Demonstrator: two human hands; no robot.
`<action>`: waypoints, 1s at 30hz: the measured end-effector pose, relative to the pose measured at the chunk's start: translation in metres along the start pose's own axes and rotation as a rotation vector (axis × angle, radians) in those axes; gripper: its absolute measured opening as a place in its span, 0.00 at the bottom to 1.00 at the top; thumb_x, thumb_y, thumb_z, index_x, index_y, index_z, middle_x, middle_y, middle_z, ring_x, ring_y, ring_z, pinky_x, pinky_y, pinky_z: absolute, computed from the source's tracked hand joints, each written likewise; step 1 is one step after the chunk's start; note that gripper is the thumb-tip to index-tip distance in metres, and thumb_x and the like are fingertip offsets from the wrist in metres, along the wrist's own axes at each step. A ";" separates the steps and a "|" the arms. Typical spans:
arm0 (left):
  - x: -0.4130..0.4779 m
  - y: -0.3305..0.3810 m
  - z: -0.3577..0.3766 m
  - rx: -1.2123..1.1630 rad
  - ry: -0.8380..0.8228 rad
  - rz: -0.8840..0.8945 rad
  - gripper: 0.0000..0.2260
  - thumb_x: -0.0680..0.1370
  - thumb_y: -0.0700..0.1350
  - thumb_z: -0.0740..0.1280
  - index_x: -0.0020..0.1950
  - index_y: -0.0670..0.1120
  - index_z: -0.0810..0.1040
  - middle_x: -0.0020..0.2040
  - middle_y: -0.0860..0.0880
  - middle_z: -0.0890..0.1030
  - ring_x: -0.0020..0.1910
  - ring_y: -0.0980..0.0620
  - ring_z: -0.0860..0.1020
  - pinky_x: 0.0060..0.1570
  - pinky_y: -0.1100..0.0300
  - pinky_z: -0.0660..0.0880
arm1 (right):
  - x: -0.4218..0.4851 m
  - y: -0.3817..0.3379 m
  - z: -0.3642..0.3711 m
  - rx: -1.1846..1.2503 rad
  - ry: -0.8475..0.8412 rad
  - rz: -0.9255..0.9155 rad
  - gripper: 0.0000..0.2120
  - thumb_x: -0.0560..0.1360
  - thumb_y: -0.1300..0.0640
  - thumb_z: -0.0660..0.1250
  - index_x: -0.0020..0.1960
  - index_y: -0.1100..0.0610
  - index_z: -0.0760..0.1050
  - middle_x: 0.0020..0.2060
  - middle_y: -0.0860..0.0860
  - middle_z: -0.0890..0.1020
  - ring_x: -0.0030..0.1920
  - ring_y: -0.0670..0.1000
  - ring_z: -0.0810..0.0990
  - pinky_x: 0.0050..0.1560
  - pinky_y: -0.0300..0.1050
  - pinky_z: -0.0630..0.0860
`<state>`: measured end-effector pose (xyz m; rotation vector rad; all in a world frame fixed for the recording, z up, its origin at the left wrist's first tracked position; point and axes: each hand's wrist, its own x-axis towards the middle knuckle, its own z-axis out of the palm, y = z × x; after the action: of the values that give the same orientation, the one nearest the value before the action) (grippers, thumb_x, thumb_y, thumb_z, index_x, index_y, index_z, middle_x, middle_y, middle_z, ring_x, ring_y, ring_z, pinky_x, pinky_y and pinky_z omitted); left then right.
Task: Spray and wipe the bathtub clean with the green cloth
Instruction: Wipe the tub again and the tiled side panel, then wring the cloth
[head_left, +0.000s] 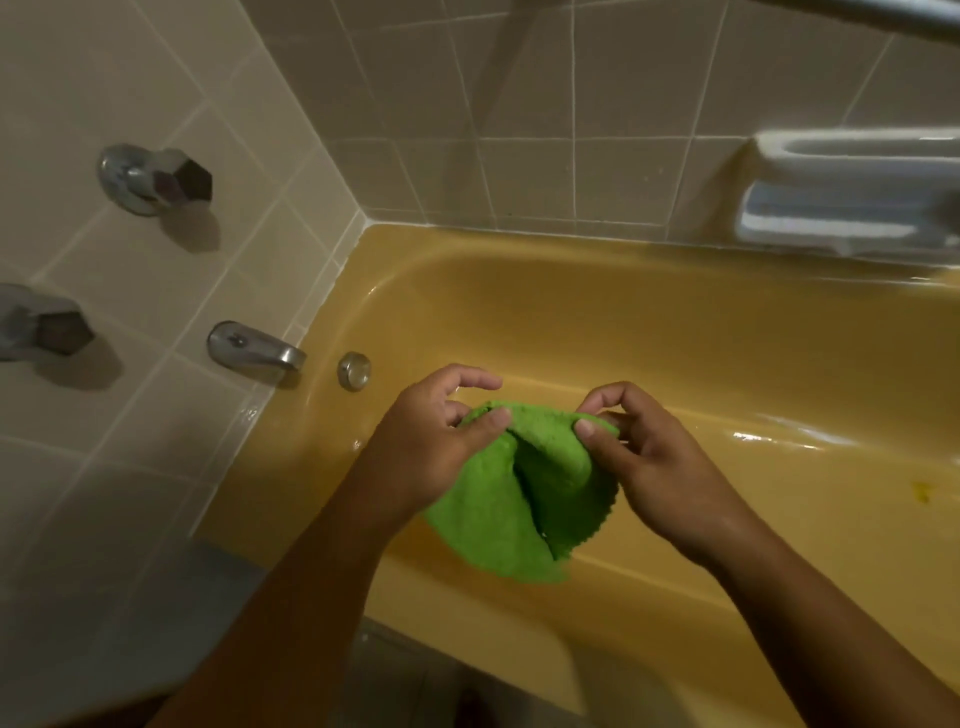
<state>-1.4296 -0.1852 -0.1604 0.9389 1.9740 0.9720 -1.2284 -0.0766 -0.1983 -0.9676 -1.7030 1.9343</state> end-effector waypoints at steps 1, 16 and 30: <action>0.000 0.005 -0.007 0.000 -0.106 -0.015 0.10 0.79 0.48 0.75 0.59 0.55 0.82 0.29 0.43 0.71 0.28 0.48 0.65 0.32 0.56 0.63 | 0.002 -0.003 -0.003 0.087 -0.003 0.032 0.02 0.84 0.54 0.65 0.55 0.49 0.75 0.36 0.50 0.82 0.34 0.49 0.76 0.33 0.43 0.73; -0.026 -0.058 0.063 -0.904 -0.053 -0.488 0.22 0.75 0.36 0.75 0.69 0.39 0.78 0.64 0.36 0.82 0.61 0.36 0.83 0.60 0.40 0.80 | -0.014 0.031 -0.030 0.511 -0.015 0.522 0.21 0.78 0.44 0.70 0.70 0.45 0.76 0.62 0.56 0.82 0.56 0.56 0.85 0.55 0.57 0.80; -0.011 -0.081 0.067 0.578 -0.055 -0.100 0.19 0.77 0.49 0.76 0.67 0.55 0.79 0.55 0.54 0.73 0.58 0.49 0.77 0.51 0.60 0.71 | -0.011 0.085 -0.038 -0.846 0.095 -0.012 0.18 0.73 0.52 0.78 0.61 0.54 0.83 0.50 0.48 0.77 0.50 0.52 0.77 0.48 0.43 0.72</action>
<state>-1.3907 -0.2099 -0.2560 1.1394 2.2750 0.3076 -1.1813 -0.0733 -0.2788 -1.2707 -2.4995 1.0905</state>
